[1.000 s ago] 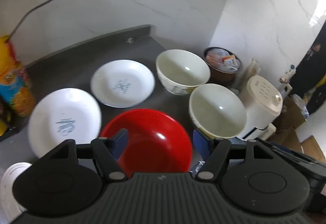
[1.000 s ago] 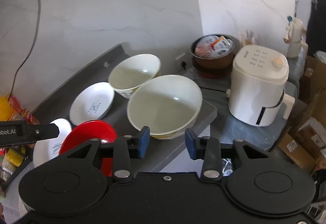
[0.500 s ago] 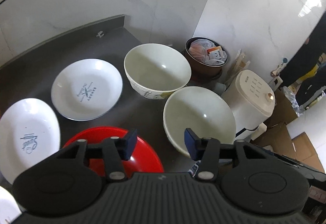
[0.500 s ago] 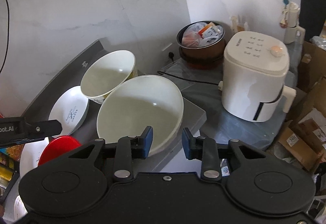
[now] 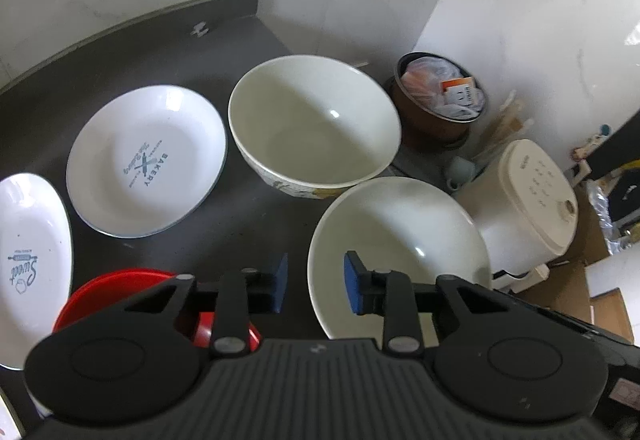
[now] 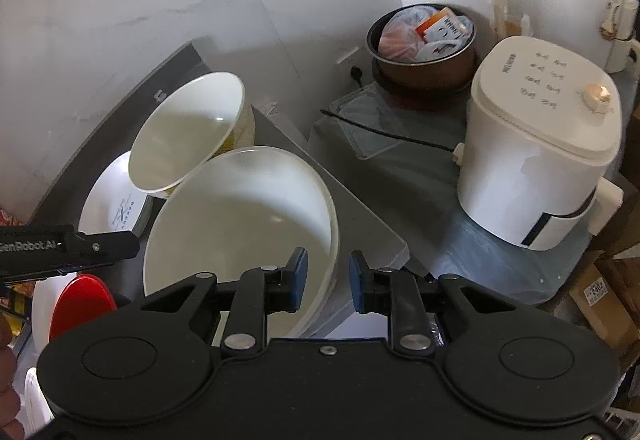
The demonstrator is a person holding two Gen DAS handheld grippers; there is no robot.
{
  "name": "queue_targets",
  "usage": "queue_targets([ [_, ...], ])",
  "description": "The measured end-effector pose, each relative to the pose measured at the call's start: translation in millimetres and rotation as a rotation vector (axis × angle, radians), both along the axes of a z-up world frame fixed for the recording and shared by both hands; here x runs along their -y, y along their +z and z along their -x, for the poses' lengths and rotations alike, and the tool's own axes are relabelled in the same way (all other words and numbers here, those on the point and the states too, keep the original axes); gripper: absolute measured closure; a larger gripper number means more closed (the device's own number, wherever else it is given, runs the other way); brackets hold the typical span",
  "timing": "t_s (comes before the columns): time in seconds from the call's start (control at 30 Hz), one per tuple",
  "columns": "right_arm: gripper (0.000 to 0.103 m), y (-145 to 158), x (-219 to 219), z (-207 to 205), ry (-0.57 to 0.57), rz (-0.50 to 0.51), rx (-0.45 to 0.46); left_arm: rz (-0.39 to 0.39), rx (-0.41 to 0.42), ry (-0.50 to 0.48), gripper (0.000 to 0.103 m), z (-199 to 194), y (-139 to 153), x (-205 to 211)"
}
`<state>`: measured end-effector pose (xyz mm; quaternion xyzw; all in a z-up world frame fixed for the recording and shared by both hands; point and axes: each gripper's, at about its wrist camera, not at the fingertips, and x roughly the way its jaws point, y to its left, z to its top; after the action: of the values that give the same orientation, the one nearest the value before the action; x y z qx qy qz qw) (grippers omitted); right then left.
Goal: Organize plates and bowls
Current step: 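Move both grippers to the larger cream bowl and close them on its rim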
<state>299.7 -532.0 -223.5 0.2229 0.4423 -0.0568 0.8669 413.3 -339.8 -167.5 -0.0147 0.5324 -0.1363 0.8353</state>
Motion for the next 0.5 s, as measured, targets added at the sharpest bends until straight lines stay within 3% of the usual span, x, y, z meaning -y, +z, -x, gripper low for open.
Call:
queue_targets([
  [0.17,0.087,-7,4,-14,0.066,-0.007,-0.02,-0.01,-0.045,0.055,0.08,-10,-16,4],
  [0.23,0.094,-9,7,-17,0.077,-0.011,-0.024,-0.016,-0.066,0.091,0.086,-12,-22,5],
  [0.37,0.095,-8,10,-20,0.104,-0.007,-0.011,0.011,-0.105,0.135,0.098,-16,-32,4],
  [0.5,0.095,-7,12,-22,0.128,-0.007,-0.009,0.017,-0.114,0.159,0.1,-15,-32,4],
])
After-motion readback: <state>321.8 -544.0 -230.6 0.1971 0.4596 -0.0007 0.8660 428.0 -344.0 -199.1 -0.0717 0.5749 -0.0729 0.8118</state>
